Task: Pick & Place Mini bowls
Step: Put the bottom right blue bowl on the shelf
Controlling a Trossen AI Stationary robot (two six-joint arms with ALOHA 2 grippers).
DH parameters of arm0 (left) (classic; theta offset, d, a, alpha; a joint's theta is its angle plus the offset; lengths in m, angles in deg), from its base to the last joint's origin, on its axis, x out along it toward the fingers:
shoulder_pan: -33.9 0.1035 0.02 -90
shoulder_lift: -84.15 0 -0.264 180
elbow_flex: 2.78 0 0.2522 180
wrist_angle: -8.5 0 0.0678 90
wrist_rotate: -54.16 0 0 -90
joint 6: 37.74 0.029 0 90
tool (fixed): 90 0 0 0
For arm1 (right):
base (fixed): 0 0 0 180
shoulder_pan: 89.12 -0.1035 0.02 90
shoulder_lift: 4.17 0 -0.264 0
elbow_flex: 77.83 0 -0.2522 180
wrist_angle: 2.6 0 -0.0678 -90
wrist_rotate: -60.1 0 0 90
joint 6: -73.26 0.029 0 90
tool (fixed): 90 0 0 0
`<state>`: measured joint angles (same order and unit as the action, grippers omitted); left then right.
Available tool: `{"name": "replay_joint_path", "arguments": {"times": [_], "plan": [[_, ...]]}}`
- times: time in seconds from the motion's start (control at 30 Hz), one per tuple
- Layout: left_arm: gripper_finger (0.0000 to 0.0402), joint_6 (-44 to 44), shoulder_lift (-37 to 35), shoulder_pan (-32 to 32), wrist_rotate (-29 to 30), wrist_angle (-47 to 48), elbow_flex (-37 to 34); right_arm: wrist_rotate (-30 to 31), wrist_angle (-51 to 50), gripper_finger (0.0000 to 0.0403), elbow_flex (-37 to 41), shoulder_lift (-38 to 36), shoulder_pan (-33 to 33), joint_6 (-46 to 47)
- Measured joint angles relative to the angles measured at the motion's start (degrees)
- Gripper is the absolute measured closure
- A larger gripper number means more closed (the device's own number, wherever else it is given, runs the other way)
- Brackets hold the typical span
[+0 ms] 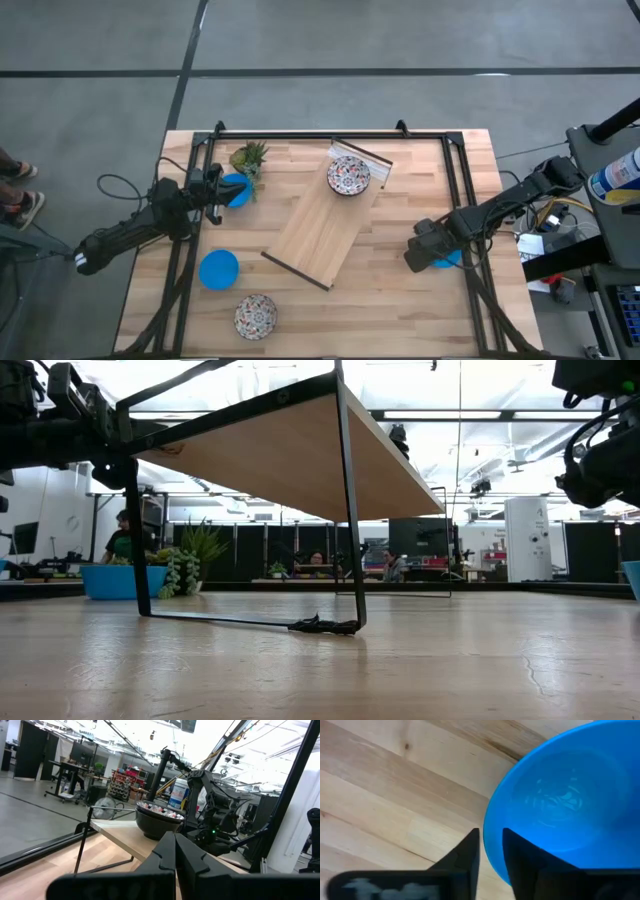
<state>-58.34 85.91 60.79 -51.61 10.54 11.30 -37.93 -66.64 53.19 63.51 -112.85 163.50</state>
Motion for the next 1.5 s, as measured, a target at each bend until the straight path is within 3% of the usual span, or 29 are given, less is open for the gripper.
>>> {"name": "replay_joint_path", "arguments": {"times": [0.13, 0.43, 0.77, 0.93, 1.23, 1.5], "plan": [[0.0402, 0.0, 0.0, 0.0, 0.0, 0.0, 0.0, -1.8, 0.6, 0.0385, 0.6, 0.0, 0.0, -0.1], [0.0402, 0.0, 0.0, 0.0, 0.0, 0.0, 0.0, -4.0, 1.6, 0.0394, -4.4, 0.0, 0.0, -1.7], [0.0402, 0.0, 0.0, 0.0, 0.0, 0.1, 0.0, -4.0, -1.6, 0.0395, -18.7, 3.8, 0.0, -16.1], [0.0402, 0.0, 0.0, 0.0, 0.0, 0.4, 0.0, -3.8, -5.1, 0.0395, -30.0, 9.5, 0.1, -29.4], [0.0402, 0.0, 0.0, 0.0, 0.0, 1.2, 0.0, -3.6, -26.4, 0.0395, -58.6, 26.8, 1.5, -56.7], [0.0402, 0.0, 0.0, 0.0, 0.0, 1.2, 0.0, 7.3, -38.8, 0.0395, -79.9, 38.6, 4.7, -74.6]]}}
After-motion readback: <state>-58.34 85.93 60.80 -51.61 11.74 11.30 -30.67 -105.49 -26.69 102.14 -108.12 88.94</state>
